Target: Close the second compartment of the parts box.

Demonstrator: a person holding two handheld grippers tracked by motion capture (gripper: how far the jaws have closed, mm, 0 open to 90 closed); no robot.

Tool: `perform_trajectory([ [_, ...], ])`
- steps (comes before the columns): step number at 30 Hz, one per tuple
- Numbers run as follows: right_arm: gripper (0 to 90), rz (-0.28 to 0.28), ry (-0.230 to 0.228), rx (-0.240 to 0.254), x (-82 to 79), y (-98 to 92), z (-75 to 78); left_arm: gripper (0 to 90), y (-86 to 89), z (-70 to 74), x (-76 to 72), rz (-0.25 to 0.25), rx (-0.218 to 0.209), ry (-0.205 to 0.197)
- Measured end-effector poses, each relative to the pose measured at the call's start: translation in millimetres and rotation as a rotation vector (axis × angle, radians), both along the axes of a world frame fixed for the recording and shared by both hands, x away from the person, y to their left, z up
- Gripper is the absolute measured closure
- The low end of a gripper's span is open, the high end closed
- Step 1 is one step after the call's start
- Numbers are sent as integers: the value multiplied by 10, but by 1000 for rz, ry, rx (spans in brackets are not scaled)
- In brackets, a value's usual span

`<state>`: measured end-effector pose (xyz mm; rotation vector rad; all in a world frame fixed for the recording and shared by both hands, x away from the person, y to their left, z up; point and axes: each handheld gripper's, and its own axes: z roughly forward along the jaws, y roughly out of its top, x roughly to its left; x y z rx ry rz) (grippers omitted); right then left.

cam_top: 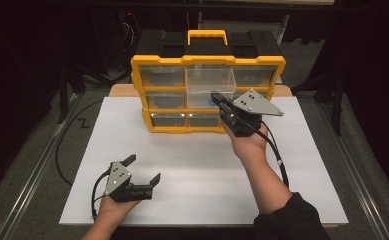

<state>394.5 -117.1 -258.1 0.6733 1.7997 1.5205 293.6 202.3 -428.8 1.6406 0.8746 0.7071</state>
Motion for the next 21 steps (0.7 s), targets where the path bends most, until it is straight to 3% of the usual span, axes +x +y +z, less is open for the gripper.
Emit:
perform_trajectory([
  [21,900,-19,-1,-13,109,53,-17,1,10,7,-4,-9,-9,-6],
])
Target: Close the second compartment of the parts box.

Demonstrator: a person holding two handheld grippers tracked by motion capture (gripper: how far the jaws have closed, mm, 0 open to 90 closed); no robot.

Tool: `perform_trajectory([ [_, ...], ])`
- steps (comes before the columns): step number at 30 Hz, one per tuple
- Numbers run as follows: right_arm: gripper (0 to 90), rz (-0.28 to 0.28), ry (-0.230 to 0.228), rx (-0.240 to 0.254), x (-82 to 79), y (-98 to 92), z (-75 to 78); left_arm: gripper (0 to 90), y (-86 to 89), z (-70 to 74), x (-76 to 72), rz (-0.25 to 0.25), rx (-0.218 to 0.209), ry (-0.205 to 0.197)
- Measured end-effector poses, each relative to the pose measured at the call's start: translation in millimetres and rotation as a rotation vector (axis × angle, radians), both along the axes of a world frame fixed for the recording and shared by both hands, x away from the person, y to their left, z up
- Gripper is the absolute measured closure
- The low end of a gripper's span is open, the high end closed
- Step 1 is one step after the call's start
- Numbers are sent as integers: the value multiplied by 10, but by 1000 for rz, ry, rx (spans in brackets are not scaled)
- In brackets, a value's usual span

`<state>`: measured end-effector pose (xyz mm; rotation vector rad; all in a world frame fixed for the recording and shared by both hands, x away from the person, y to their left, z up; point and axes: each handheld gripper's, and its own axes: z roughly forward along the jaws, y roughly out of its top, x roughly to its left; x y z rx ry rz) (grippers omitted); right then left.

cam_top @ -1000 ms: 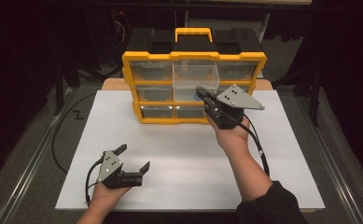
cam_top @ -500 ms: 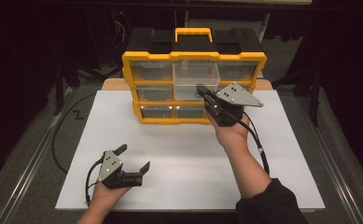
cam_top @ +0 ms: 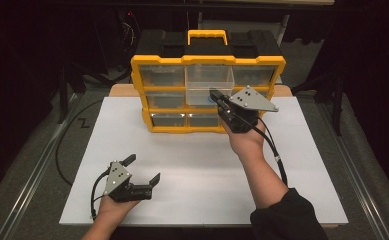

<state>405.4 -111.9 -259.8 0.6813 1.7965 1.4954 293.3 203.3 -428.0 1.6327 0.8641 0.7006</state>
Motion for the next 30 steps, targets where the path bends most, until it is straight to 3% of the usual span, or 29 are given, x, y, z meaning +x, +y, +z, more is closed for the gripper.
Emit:
perform_trajectory([
  [30,900,-41,26,-16,195,20,-76,0,-10,4,7,-10,-2,1],
])
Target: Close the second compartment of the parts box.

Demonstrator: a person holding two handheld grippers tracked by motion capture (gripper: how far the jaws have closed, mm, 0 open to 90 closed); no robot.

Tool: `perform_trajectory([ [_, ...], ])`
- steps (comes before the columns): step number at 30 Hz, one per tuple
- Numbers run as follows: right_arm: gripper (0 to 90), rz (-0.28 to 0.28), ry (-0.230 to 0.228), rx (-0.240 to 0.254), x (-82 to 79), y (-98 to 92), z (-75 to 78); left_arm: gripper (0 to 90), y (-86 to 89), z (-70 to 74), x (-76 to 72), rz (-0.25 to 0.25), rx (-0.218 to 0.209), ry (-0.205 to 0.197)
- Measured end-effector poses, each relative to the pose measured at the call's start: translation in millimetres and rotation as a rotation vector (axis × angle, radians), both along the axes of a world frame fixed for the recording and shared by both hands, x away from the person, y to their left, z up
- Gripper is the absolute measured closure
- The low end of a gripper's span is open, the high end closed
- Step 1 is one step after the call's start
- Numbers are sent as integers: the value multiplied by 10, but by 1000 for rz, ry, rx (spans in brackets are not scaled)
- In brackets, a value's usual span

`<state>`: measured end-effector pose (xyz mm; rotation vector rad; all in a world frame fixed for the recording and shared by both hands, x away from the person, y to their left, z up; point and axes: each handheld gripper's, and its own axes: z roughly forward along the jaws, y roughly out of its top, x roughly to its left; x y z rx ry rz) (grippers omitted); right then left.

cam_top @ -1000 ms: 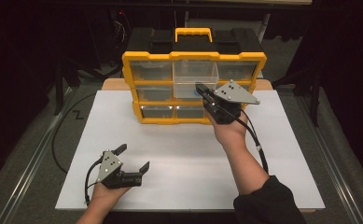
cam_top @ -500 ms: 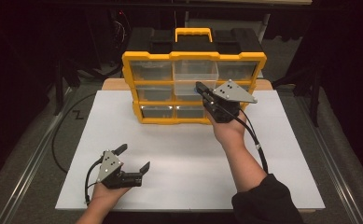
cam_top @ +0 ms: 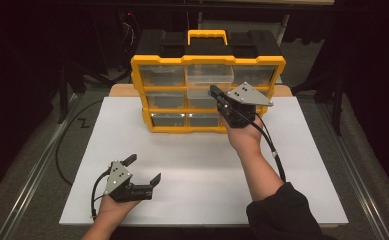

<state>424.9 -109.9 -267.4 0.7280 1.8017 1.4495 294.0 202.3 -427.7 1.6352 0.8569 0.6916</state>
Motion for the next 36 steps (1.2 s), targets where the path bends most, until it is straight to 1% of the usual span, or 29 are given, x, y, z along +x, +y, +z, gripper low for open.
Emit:
perform_trajectory([
  [4,900,-8,7,-2,35,9,-2,1,-5,-4,8,-3,3,8],
  [11,900,-26,6,-15,100,35,16,1,-6,2,11,-6,0,5],
  [22,900,-40,7,-18,161,44,32,0,-11,-2,18,-10,3,6],
  [29,900,-56,11,-20,243,50,46,0,-12,1,22,-9,-2,5],
  [36,900,-66,14,-25,288,67,55,1,-15,2,19,-11,-1,5],
])
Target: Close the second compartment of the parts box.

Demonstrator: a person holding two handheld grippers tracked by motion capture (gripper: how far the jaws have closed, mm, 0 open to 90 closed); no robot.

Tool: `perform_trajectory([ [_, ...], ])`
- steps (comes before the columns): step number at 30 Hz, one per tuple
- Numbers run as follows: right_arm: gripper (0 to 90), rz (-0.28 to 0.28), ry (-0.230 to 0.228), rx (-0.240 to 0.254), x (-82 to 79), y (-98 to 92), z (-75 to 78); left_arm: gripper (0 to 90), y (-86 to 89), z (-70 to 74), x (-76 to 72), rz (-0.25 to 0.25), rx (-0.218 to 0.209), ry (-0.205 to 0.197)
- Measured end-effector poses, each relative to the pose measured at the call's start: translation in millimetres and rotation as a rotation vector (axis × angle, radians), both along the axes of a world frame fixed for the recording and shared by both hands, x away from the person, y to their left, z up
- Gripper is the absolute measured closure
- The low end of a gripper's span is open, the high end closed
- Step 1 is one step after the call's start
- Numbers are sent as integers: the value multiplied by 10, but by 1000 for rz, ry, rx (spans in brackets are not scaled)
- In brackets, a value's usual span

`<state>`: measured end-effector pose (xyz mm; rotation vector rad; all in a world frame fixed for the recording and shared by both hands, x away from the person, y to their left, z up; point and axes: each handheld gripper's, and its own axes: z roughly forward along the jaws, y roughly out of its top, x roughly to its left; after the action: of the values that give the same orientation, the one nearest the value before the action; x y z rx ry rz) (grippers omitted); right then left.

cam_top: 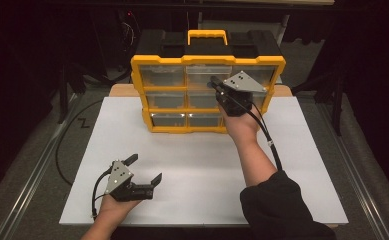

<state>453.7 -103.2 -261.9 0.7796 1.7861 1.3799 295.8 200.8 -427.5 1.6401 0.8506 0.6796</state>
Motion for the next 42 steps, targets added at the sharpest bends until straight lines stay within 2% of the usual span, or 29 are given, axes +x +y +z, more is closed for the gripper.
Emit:
perform_trajectory([
  [18,900,-31,8,-9,145,49,19,0,13,0,-14,1,-1,0],
  [25,900,-30,12,-8,155,55,23,0,8,-1,-9,-2,0,1],
  [31,898,-23,21,-4,117,30,40,0,8,-5,2,-1,2,0],
  [42,791,34,48,-19,-68,-72,29,0,-23,-13,4,-1,18,-3],
])
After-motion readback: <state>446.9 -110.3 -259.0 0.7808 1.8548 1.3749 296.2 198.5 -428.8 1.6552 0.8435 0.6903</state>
